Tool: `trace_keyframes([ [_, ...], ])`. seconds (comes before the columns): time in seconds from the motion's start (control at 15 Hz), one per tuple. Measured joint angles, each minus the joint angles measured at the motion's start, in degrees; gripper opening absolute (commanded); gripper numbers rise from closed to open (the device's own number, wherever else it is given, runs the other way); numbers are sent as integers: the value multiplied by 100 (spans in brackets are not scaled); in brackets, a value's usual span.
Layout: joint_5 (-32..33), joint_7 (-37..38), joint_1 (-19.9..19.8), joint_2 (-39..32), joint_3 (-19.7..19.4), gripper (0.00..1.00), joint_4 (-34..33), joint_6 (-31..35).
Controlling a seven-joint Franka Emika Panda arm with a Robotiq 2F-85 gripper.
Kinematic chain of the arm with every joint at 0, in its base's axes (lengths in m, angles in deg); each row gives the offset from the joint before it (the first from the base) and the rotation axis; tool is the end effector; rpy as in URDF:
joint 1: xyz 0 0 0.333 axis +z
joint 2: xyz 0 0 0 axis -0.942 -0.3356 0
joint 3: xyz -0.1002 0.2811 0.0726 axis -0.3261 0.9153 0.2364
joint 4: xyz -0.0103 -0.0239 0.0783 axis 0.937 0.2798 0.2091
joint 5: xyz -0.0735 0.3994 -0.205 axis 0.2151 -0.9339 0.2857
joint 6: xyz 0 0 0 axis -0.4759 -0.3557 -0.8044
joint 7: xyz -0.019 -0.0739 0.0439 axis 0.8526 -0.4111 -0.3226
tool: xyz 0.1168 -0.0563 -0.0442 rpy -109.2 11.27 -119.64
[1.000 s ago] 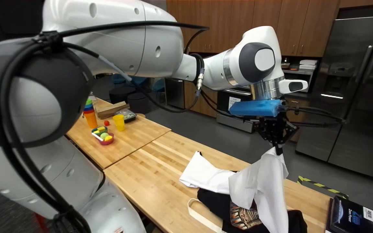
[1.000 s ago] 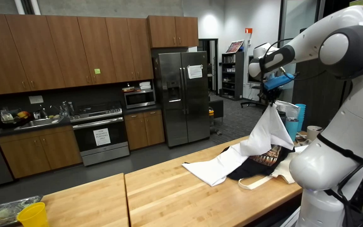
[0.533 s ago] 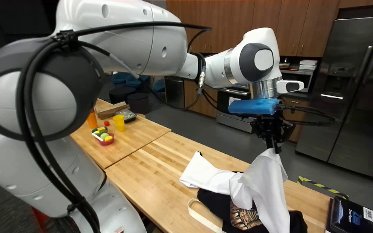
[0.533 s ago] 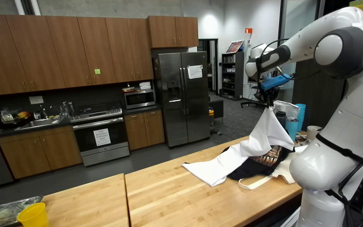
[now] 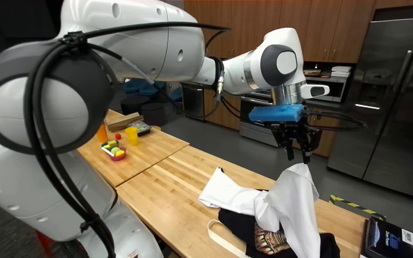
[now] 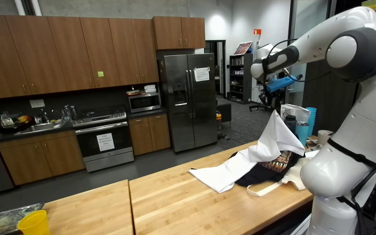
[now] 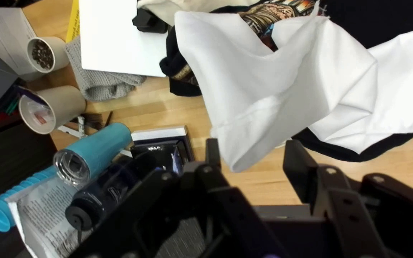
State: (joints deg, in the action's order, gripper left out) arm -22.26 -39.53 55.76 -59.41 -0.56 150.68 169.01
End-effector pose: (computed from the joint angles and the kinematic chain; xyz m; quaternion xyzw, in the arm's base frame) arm 0.4629 -0.2936 0.5035 0.9631 -0.2180 0.0063 0.1579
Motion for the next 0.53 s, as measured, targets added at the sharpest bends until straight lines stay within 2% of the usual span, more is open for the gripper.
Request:
trace_keyframes([
  [0.13,-1,4,104,14,142,69,-112,-40],
  [0.2,-1,5,129,21,187,69,-133,-64],
  [0.27,-1,6,137,35,209,92,-134,-77],
  [0.53,-177,1,175,-35,218,100,-122,-125],
])
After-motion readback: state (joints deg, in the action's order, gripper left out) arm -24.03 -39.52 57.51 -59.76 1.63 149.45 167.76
